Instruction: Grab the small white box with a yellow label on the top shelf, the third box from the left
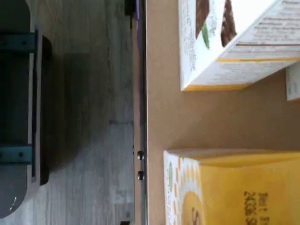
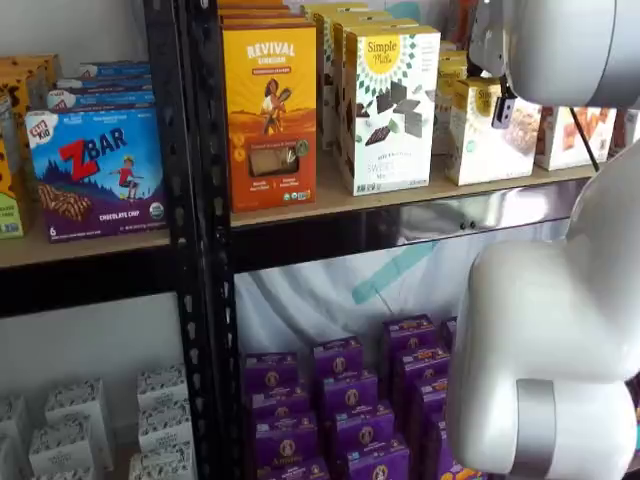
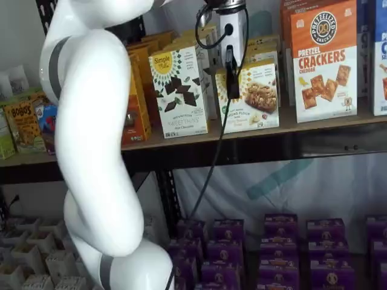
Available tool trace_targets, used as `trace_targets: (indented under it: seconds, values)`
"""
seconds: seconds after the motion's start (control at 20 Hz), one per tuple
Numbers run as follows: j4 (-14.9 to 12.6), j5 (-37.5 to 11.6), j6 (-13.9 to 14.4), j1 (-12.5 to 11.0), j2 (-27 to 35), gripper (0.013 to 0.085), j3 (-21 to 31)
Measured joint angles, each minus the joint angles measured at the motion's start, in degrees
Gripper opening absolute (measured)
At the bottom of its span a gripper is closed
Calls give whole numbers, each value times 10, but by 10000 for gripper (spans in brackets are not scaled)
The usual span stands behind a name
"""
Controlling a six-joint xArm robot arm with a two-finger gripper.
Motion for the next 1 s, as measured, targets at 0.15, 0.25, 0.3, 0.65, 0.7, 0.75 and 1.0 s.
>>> trace_targets:
  seconds: [0.15,0.25,0.3,0.65,0.7,0.75,1.0]
  values:
    - [0,-5,-2,-1,-2,850,6]
    - [2,-9,-3,-3,-5,810,11]
    - [4,-11,-4,-4,-6,810,13]
    - [27,-18,-15,-17,-11,650,20]
    - [32,-20,-17,-19,-12,610,20]
    - [33,-21,-17,-20,-13,610,21]
    - [37,-25,-20,-23,-16,610,24]
